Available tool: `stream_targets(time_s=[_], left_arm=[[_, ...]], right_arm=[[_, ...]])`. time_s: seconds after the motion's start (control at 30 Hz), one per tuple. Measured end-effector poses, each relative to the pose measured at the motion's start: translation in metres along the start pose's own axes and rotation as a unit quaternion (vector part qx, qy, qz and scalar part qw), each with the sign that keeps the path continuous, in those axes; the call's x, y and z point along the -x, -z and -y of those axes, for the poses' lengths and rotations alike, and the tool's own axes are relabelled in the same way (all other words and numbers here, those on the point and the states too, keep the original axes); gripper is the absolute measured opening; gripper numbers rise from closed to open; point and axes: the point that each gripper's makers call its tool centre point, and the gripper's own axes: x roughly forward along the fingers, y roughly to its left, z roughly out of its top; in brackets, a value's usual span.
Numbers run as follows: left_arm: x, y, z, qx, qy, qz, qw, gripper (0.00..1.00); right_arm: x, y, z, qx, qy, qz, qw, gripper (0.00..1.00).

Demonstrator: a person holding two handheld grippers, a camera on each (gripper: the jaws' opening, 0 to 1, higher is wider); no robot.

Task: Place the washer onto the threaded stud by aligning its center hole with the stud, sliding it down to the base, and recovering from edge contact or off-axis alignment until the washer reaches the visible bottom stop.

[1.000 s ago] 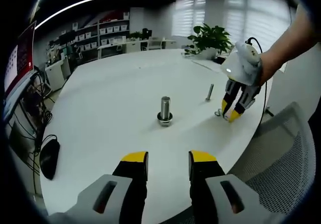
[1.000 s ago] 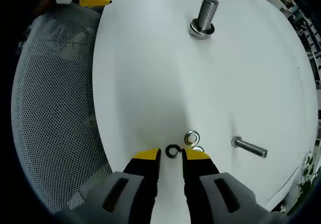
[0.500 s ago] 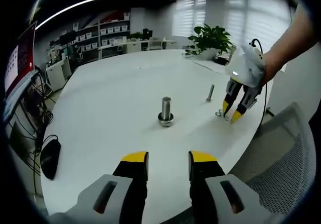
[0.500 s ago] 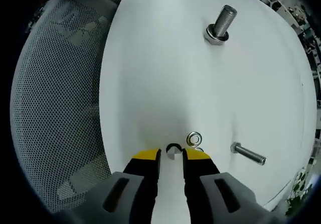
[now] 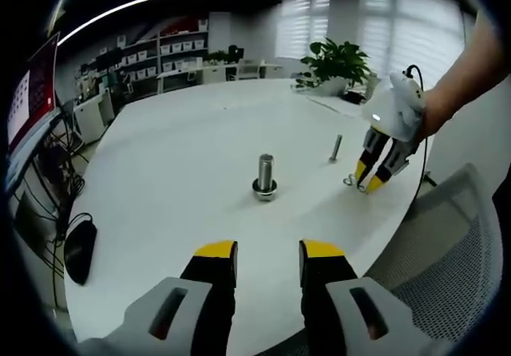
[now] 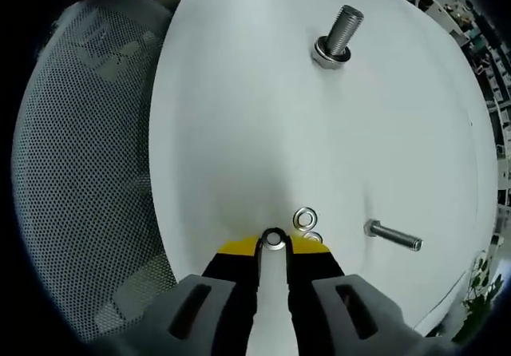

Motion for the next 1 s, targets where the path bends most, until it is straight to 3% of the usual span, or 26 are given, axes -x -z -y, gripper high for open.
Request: stream_targets(time_s=[0.33, 0.6, 1.0], left_arm=[[0.000, 0.000, 0.000, 0.001, 0.001, 0.003, 1.0000, 0.29], [0.001, -0.001, -0.001, 0.005, -0.001, 0.005, 1.0000, 0.29], [0.001, -0.001, -0.001, 0.003, 0.000, 0.005, 1.0000, 0.29]], right_arm=[[0.000, 0.002, 0.001, -0.033, 0.002, 0.023, 0.9992, 0.14], [0.001, 0.009, 0.002, -0.034, 0.002, 0.017, 0.9993, 0.14], [0.021, 0.007, 0.020, -0.064, 0.004, 0.060, 0.9962, 0.14]])
